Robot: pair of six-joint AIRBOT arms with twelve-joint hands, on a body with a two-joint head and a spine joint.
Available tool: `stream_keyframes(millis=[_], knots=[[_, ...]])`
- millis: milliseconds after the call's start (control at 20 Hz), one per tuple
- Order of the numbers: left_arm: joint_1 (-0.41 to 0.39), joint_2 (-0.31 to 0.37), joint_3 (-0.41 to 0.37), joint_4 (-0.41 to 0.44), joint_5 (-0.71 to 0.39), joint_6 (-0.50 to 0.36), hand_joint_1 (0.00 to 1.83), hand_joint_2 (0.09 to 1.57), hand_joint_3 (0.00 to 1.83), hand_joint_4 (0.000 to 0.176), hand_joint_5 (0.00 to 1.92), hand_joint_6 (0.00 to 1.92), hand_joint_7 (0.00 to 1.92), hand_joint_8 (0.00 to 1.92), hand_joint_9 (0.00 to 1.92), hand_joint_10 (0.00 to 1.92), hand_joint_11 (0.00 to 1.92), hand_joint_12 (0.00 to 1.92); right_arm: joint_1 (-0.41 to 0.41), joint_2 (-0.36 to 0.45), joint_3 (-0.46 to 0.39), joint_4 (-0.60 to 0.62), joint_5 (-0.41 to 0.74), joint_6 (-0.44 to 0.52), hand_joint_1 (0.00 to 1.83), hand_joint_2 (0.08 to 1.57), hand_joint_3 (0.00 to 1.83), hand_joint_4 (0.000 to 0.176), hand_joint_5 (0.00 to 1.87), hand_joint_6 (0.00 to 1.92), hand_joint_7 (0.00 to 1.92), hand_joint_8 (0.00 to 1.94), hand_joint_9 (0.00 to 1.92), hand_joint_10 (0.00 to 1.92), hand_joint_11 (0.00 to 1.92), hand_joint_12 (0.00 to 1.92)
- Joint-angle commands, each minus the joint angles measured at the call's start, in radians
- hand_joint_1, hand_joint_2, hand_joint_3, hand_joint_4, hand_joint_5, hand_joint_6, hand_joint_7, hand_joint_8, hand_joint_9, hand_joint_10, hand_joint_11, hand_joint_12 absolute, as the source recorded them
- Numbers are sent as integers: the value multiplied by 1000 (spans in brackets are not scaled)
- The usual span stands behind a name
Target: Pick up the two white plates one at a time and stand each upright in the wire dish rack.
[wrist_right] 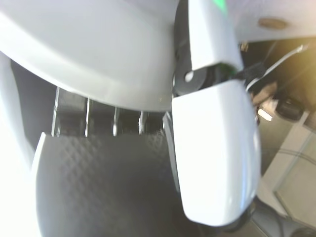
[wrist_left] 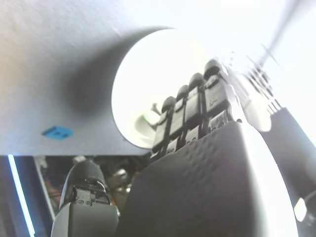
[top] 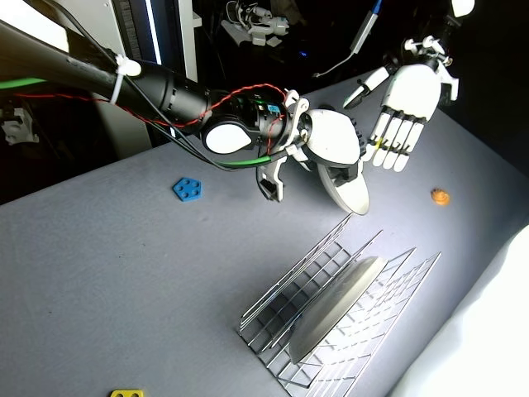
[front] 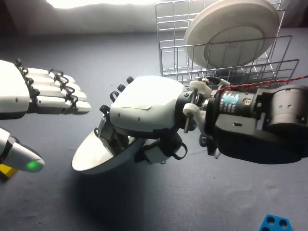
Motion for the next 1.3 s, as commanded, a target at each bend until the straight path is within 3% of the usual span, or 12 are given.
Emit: stream_keyframes(millis=[0,200,450,500,700,750,850,900,1150,1250], knots=[[-18,12,-6,-57,-35,-10,0,1099,2,0,0,0,0,0,0,0,0,0,19,13,-12,3,76,19,1385,1077,0,0,978,977,1120,749,967,1023,888,996],[-63,30,-32,-15,-35,-33,0,1097,0,0,0,0,0,0,0,0,0,0,65,70,-60,3,24,90,1384,1077,0,0,977,988,1117,739,970,1021,902,985],[-65,36,-24,-12,-35,-49,0,1091,0,0,0,0,0,0,0,0,0,0,122,169,-135,2,17,139,1385,1074,1,0,996,972,1129,723,957,1022,893,984],[-65,35,-19,-11,-35,-52,0,1094,0,0,0,0,0,0,0,0,0,0,136,186,-145,2,3,158,1472,1069,7,0,988,935,1122,697,971,915,860,1367],[-65,35,-19,-11,-35,-57,0,1091,0,0,0,0,0,0,0,0,0,0,193,248,-174,2,-69,288,1495,1070,1,0,975,918,1113,700,989,884,865,1465],[-65,35,-18,-11,-35,-58,0,1091,0,0,0,0,0,0,0,0,0,0,203,260,-177,2,-84,321,1410,1066,2,0,1004,927,1124,728,997,960,865,1168],[-66,34,-13,-11,-35,-64,0,1094,0,0,0,0,0,0,0,0,0,0,230,284,-178,2,-143,409,1397,1046,1,0,1018,877,1160,713,1076,866,924,968],[-67,34,-13,-11,-34,-66,0,1093,0,0,0,0,0,0,0,0,0,0,247,301,-178,2,-167,467,1394,1056,1,0,980,917,1123,781,1079,881,907,965],[-67,34,-12,-11,-28,-67,0,1098,1,0,0,0,0,0,0,0,0,0,309,353,-178,2,-229,582,1396,1036,0,0,1080,842,1183,609,1078,855,952,932],[-68,33,-11,-8,-24,-67,0,1090,0,0,0,0,0,0,0,0,0,0,326,373,-178,3,-229,623,1392,1056,0,0,979,968,1110,747,1104,845,936,901]])
